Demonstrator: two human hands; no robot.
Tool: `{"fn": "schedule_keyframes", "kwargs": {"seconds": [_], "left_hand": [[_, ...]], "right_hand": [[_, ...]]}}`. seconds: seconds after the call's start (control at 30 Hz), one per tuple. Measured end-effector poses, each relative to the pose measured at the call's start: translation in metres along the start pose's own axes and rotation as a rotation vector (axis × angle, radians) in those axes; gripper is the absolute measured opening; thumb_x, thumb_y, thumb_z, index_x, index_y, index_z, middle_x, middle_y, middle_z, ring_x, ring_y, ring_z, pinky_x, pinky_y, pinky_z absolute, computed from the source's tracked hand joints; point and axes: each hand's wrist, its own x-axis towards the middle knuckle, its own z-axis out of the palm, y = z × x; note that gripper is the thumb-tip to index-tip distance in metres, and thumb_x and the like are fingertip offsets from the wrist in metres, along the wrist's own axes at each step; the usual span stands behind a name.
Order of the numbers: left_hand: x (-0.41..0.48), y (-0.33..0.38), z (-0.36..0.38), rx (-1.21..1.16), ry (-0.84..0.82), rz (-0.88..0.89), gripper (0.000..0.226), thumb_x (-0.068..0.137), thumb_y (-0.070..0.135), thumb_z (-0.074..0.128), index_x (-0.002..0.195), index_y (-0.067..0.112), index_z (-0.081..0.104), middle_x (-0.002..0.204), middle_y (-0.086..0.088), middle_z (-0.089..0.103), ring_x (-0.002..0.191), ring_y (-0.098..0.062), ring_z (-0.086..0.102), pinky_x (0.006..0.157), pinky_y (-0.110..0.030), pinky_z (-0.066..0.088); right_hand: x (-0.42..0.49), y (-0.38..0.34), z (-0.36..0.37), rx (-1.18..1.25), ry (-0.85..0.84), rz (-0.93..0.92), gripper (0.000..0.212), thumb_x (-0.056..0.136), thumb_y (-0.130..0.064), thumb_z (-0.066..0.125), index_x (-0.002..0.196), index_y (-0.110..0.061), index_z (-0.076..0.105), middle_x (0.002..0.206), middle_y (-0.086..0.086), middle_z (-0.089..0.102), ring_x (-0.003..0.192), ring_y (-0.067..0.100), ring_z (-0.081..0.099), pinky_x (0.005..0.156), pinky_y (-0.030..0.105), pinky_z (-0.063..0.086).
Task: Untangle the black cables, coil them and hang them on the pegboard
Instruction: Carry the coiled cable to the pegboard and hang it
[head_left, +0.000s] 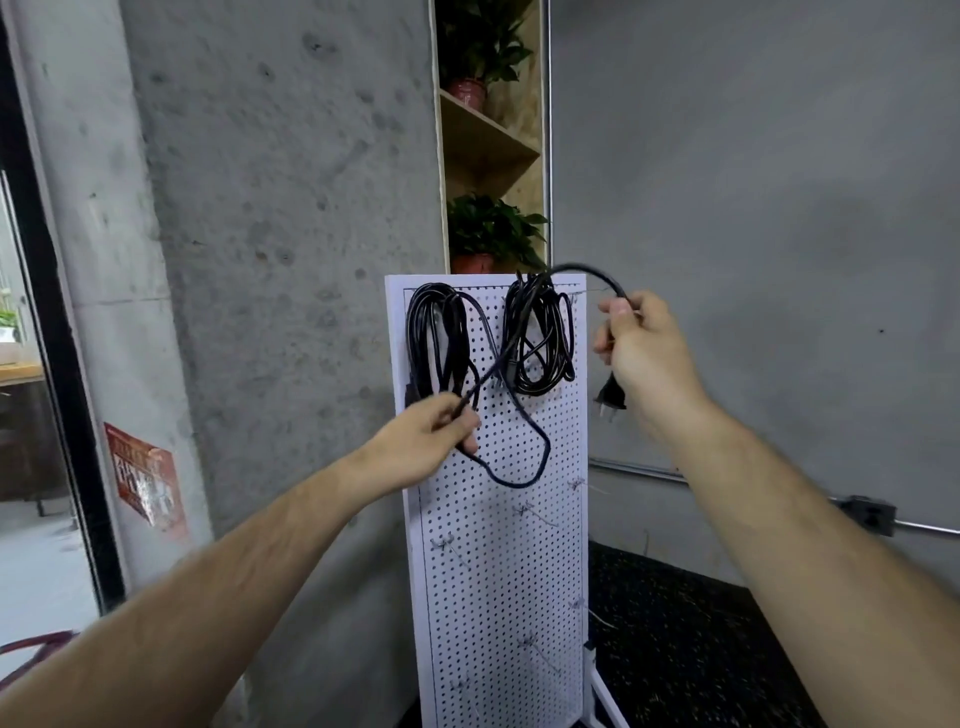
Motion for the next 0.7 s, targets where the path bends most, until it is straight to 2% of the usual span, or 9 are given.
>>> {"fn": "schedule_keyframes", "kwargs": {"seconds": [0.1,0.2,0.27,0.3,0.37,0.43,0.5,0.6,0.7], "left_hand": [[0.002,-0.005,0.002,-0.063,0.082,-0.036,0.027,0.109,0.03,0.041,0.099,0.022,0.065,0.078,0.006,0.069,0.101,-0.039,0.069,0.09,-0.054,0.055],[0.012,0.009,-0.006,-0.103,0.218,-0.007,0.027,0.109,0.03,0.042,0.102,0.023,0.067,0.063,0.01,0.058,0.081,-0.017,0.073,0.086,-0.05,0.059],[0.019,0.021,-0.012,-0.077,0.257,0.029,0.025,0.108,0.032,0.044,0.103,0.03,0.069,0.059,0.008,0.057,0.068,-0.017,0.066,0.079,-0.049,0.062],[0.021,0.028,-0.014,-0.06,0.263,0.043,0.024,0.108,0.032,0.045,0.104,0.033,0.069,0.061,0.002,0.055,0.064,-0.02,0.062,0.072,-0.042,0.063],[0.025,0.042,-0.017,0.011,0.259,0.09,0.025,0.108,0.03,0.046,0.108,0.031,0.071,0.06,-0.001,0.048,0.06,-0.02,0.053,0.058,-0.025,0.058],[0.03,0.053,-0.017,0.082,0.264,0.137,0.025,0.108,0.028,0.048,0.107,0.025,0.073,0.059,0.015,0.054,0.051,-0.005,0.051,0.052,-0.01,0.046],[0.034,0.06,-0.015,0.108,0.259,0.156,0.023,0.106,0.028,0.051,0.103,0.022,0.073,0.072,0.02,0.061,0.052,0.008,0.052,0.052,-0.007,0.037],[0.038,0.06,-0.01,0.031,0.234,0.147,0.014,0.102,0.031,0.06,0.1,0.021,0.07,0.067,0.019,0.056,0.053,0.005,0.047,0.059,-0.015,0.038],[0.036,0.059,-0.008,0.013,0.24,0.159,0.012,0.1,0.029,0.065,0.098,0.017,0.067,0.075,0.012,0.059,0.056,0.005,0.049,0.063,-0.018,0.04]], "right_hand": [[0.005,0.01,-0.01,-0.015,-0.032,0.162,0.02,0.109,-0.021,0.041,0.102,-0.025,0.058,0.085,-0.002,0.062,0.071,0.013,0.049,0.058,0.029,0.047],[0.005,0.032,-0.022,-0.207,-0.17,0.279,0.019,0.106,-0.013,0.043,0.105,-0.017,0.062,0.094,0.002,0.064,0.08,0.015,0.056,0.064,0.029,0.048],[0.002,0.045,-0.026,-0.327,-0.224,0.307,0.021,0.1,-0.004,0.046,0.117,-0.01,0.058,0.095,0.004,0.069,0.087,0.02,0.064,0.066,0.029,0.044],[-0.001,0.049,-0.026,-0.343,-0.233,0.315,0.027,0.097,-0.001,0.048,0.122,-0.01,0.053,0.097,0.007,0.069,0.09,0.022,0.066,0.065,0.03,0.044],[-0.01,0.05,-0.022,-0.309,-0.253,0.28,0.046,0.094,0.003,0.052,0.133,-0.018,0.04,0.103,0.009,0.066,0.087,0.027,0.069,0.06,0.033,0.047],[-0.019,0.047,-0.017,-0.257,-0.321,0.211,0.069,0.091,0.008,0.054,0.137,-0.04,0.034,0.108,0.003,0.062,0.088,0.033,0.071,0.06,0.036,0.048],[-0.029,0.041,-0.008,-0.275,-0.459,0.13,0.065,0.092,0.001,0.056,0.131,-0.048,0.039,0.112,-0.002,0.06,0.088,0.023,0.072,0.064,0.036,0.05],[-0.043,0.034,0.01,-0.371,-0.591,0.005,0.03,0.1,-0.03,0.06,0.125,-0.04,0.048,0.11,-0.011,0.061,0.087,0.011,0.07,0.071,0.028,0.051],[-0.047,0.028,0.02,-0.346,-0.627,0.008,0.025,0.098,-0.047,0.057,0.117,-0.031,0.059,0.1,-0.011,0.07,0.097,0.012,0.067,0.086,0.033,0.051]]}}
